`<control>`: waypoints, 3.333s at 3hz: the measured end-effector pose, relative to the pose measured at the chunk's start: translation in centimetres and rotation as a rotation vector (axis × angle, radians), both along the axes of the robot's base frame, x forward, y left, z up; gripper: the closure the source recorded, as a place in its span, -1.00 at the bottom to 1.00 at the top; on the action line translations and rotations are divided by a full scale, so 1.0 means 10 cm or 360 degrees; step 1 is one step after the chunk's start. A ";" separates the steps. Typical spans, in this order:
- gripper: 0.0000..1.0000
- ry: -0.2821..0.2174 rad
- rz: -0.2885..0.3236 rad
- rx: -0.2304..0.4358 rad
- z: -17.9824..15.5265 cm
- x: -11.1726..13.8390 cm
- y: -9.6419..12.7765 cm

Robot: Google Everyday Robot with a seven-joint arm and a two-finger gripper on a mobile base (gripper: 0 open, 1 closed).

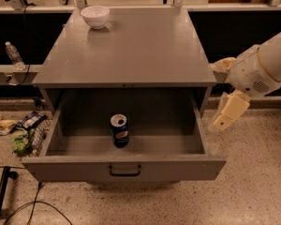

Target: Pick pepsi can from top drawer and place on counter

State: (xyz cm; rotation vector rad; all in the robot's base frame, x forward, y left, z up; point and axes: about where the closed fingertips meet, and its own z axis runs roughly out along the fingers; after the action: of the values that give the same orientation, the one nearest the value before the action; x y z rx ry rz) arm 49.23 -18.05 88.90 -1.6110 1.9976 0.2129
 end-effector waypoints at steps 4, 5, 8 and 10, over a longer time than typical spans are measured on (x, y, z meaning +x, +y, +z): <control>-1.00 0.0005 0.0047 0.0433 -0.66 0.13 0.38; -1.00 -0.0085 0.0109 0.0814 -0.75 0.07 0.55; -1.00 -0.0079 0.0289 0.1030 -1.02 0.13 1.39; -1.00 -0.0016 0.0321 0.0998 -1.25 0.41 1.89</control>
Offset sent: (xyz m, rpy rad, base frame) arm 0.0121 0.0202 -0.0255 0.0290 0.0149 0.0403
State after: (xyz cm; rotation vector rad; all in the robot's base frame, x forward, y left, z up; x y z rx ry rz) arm 53.29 0.87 76.37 -1.3788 1.5348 0.8157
